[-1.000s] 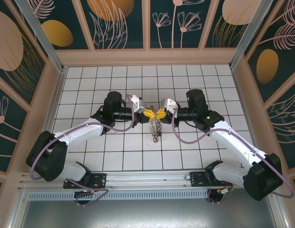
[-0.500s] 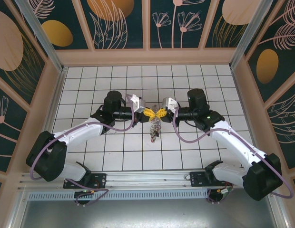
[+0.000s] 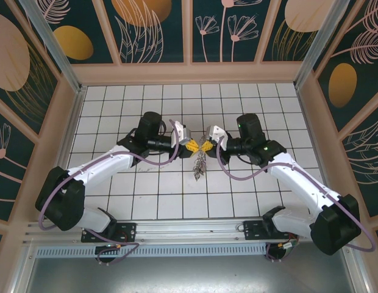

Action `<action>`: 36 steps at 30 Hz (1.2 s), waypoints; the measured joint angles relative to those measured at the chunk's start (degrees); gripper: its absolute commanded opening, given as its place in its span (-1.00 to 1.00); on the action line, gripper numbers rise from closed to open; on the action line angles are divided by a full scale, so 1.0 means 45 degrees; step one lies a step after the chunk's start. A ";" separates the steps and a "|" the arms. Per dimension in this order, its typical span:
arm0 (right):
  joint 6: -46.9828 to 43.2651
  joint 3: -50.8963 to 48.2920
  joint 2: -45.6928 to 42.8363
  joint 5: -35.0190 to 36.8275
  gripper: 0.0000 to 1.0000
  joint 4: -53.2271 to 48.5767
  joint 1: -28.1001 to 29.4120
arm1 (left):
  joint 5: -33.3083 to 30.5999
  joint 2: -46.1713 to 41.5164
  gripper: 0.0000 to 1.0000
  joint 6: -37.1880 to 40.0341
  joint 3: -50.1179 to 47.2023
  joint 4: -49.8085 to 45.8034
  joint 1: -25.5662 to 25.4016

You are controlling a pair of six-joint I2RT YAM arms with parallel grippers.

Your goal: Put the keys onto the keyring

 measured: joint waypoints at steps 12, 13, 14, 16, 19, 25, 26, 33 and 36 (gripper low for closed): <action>0.0005 0.0146 0.0015 0.0350 -1.00 -0.0228 0.0257 | 0.0141 0.0112 -0.59 0.0000 0.0131 -0.0209 0.0005; 0.0005 0.0155 0.0015 0.0389 -1.00 -0.0243 0.0296 | 0.0151 0.0131 -0.59 -0.0005 0.0131 -0.0219 0.0000; 0.0005 0.0165 0.0015 0.0398 -1.00 -0.0243 0.0335 | 0.0165 0.0155 -0.59 0.0000 0.0136 -0.0233 -0.0010; 0.0005 0.0194 0.0015 0.0398 -1.00 -0.0243 0.0384 | 0.0243 0.0204 -0.57 0.0000 0.0151 -0.0257 -0.0034; 0.0005 0.0194 0.0015 0.0398 -1.00 -0.0253 0.0393 | 0.0272 0.0228 -0.62 -0.0005 0.0151 -0.0262 -0.0053; 0.0000 0.0204 0.0015 0.0476 -1.00 -0.0403 0.0413 | 0.0219 0.0262 -1.00 0.0068 0.0155 -0.0301 -0.0083; 0.0005 0.0214 0.0015 0.0525 -1.00 -0.0427 0.0418 | 0.0155 0.0262 -1.00 0.0141 0.0160 -0.0311 -0.0083; -0.0034 0.0223 0.0010 0.1054 -0.78 -0.0345 0.0437 | -0.0350 0.0146 -1.00 0.0015 0.0005 0.0092 -0.0131; -0.0010 -0.0034 -0.0112 0.0976 -0.69 0.0073 0.0427 | -0.0306 -0.0092 -1.00 -0.0486 -0.0491 0.0942 -0.0131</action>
